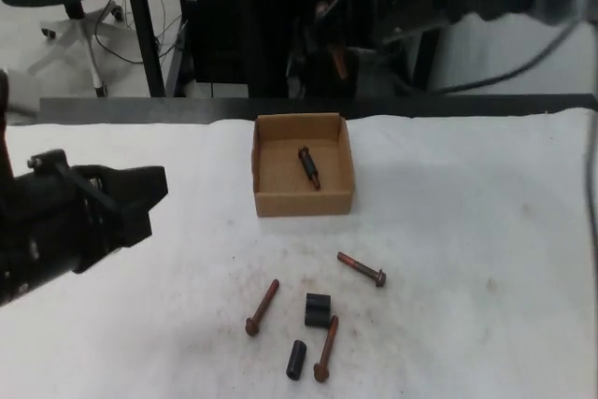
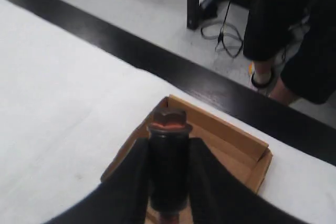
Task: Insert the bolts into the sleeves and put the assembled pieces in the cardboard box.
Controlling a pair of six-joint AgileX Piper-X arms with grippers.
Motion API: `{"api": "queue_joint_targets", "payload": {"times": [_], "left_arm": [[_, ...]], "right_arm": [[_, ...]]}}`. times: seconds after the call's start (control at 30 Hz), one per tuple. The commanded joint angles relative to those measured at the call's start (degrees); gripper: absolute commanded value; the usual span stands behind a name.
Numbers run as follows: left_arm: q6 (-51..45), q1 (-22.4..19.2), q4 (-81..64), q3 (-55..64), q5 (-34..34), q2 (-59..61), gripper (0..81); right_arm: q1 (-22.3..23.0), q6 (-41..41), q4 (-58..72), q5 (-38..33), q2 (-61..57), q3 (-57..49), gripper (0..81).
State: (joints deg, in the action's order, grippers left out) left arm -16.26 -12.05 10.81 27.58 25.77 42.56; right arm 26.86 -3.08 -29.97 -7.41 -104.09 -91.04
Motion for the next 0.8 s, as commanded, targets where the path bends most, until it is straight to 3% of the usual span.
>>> {"api": "queue_joint_targets", "payload": {"times": [0.0, 0.37, 0.6, 0.77], "left_arm": [[0.9, 0.1, 1.8, 0.2, -0.8, -0.7, 0.3], [0.9, 0.1, 2.5, 0.2, 6.4, -0.7, 0.3], [0.9, 0.1, 8.5, 0.2, 6.5, -0.7, 0.3], [0.9, 0.1, 11.2, 0.2, 6.5, -0.7, 0.3]], "right_arm": [[-0.1, -0.8, -3.1, 0.2, -3.2, -3.5, 0.8], [-0.1, 0.5, -11.2, 3.3, -19.7, -15.9, 0.8], [-0.1, 0.5, -11.4, 4.1, -23.9, -18.5, 0.8], [-0.3, 0.5, -11.2, 9.6, -24.5, -18.5, 0.8]]}}
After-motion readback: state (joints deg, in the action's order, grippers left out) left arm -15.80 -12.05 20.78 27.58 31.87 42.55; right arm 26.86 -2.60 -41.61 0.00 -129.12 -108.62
